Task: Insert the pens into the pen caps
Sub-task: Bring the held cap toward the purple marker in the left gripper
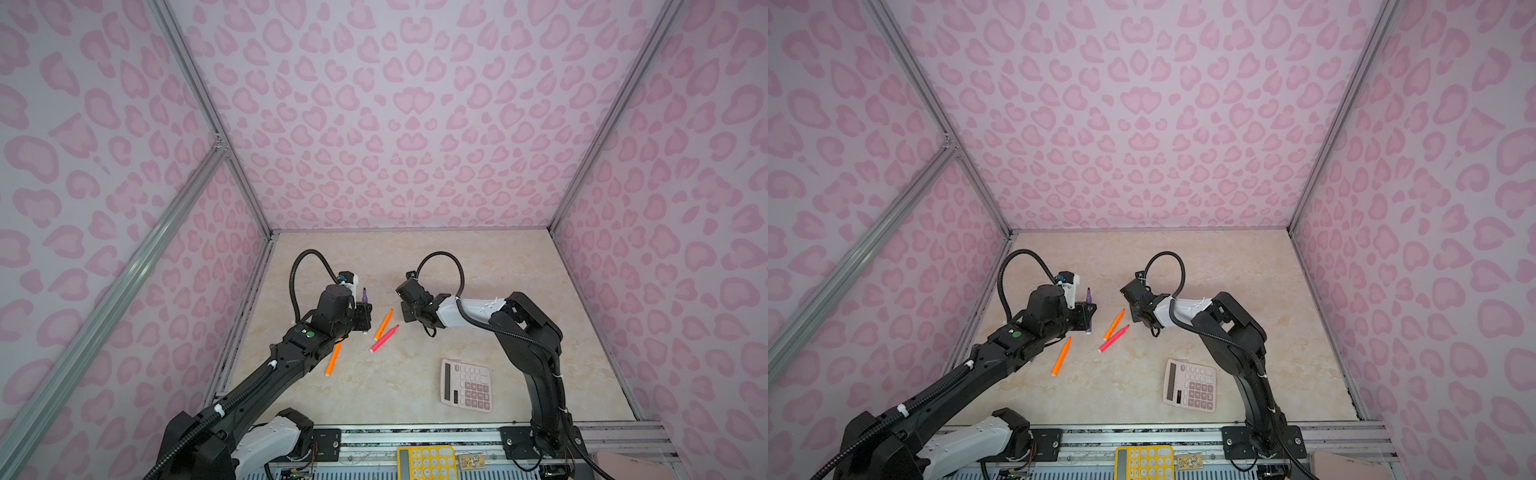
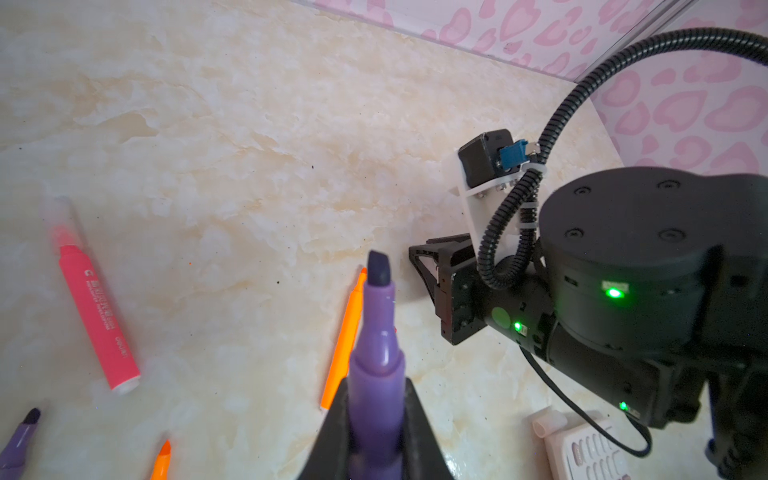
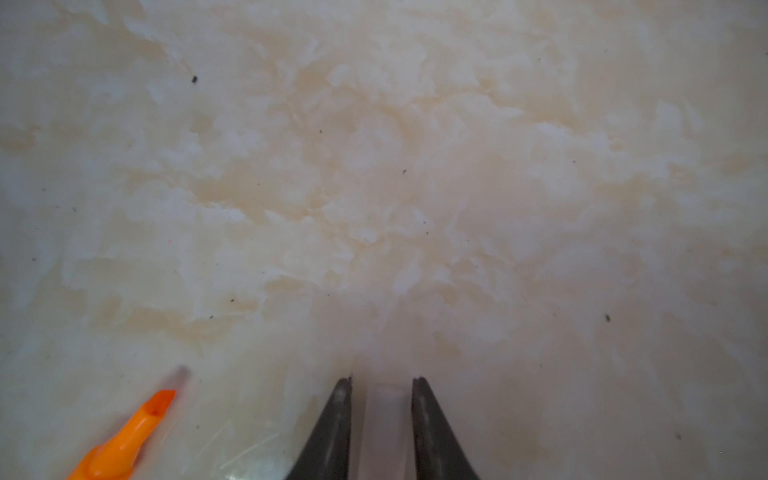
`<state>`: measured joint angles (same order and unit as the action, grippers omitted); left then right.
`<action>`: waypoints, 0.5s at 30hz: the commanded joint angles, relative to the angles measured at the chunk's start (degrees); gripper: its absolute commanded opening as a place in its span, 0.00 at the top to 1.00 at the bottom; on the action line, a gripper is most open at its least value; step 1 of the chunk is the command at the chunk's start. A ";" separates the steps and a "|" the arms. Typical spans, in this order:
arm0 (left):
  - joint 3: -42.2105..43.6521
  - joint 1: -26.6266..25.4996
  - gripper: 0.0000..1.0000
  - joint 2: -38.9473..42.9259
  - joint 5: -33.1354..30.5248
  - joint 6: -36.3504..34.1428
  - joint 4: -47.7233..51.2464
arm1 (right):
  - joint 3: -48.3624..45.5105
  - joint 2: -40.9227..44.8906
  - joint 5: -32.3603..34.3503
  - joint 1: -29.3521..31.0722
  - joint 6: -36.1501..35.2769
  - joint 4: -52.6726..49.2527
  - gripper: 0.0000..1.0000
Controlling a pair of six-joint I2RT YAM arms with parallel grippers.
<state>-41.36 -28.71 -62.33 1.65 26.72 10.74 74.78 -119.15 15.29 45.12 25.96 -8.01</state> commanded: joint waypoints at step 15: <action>-0.47 -0.03 0.97 1.23 0.37 -0.62 0.42 | -3.31 0.53 0.30 0.39 1.26 -0.16 0.83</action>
<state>-41.36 -28.77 -61.58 1.52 26.50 10.83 72.75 -118.26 16.88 45.82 26.98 -7.05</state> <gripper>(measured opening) 0.171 0.177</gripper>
